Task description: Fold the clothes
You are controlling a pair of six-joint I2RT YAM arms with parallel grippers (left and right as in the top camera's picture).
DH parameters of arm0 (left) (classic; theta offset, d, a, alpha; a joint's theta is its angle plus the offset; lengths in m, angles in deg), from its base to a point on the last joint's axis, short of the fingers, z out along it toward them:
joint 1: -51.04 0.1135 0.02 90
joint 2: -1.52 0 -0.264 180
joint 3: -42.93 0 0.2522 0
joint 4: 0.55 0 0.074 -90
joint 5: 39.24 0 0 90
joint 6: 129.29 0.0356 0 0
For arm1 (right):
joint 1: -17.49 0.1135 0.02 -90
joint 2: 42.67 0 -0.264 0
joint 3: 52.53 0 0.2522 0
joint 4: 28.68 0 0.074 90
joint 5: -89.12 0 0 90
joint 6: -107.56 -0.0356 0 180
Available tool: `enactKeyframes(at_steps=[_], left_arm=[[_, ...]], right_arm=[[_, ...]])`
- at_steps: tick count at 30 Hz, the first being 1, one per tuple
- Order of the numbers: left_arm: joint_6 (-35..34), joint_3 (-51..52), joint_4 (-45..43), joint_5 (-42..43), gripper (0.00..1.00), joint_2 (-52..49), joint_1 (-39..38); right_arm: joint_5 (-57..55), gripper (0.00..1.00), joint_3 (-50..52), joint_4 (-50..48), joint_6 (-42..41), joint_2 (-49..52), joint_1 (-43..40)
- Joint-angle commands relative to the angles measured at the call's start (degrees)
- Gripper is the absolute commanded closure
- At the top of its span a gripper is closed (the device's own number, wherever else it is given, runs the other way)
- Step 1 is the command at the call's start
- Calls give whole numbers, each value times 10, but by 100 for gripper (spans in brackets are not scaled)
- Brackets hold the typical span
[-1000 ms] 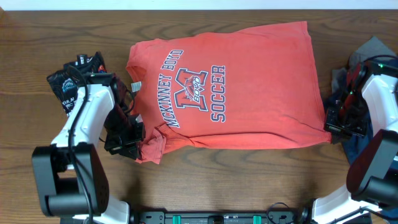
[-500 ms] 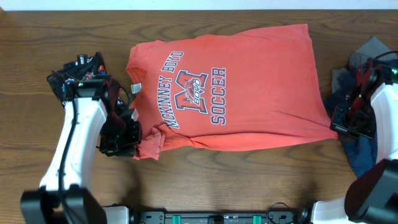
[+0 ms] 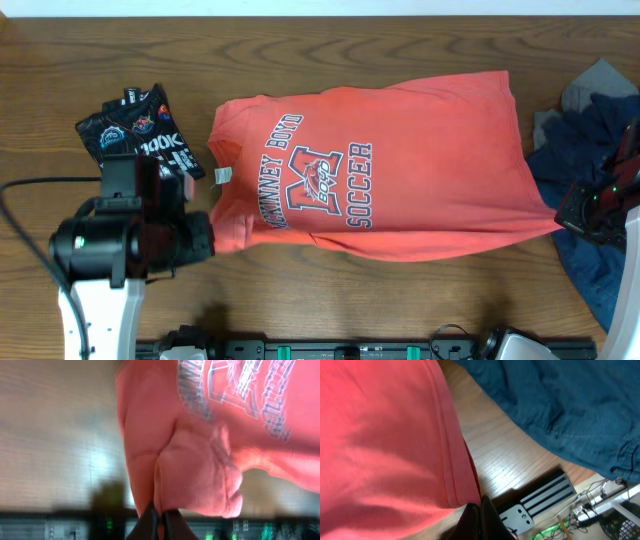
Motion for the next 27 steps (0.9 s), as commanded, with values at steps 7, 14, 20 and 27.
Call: enactKeyframes(at_steps=[7,14,20,27], left_arm=[[-25,8,-195,-24,94,-61,0],[-22,12,-295,-13,94,-217,0],[-21,12,-329,26,94,-311,0],[20,0,-332,90,94,-273,0]], right_arm=[[7,99,1,-92,2,86,4],[9,99,1,-214,2,177,17],[29,99,1,-263,6,226,29],[98,99,-8,-257,37,193,31]])
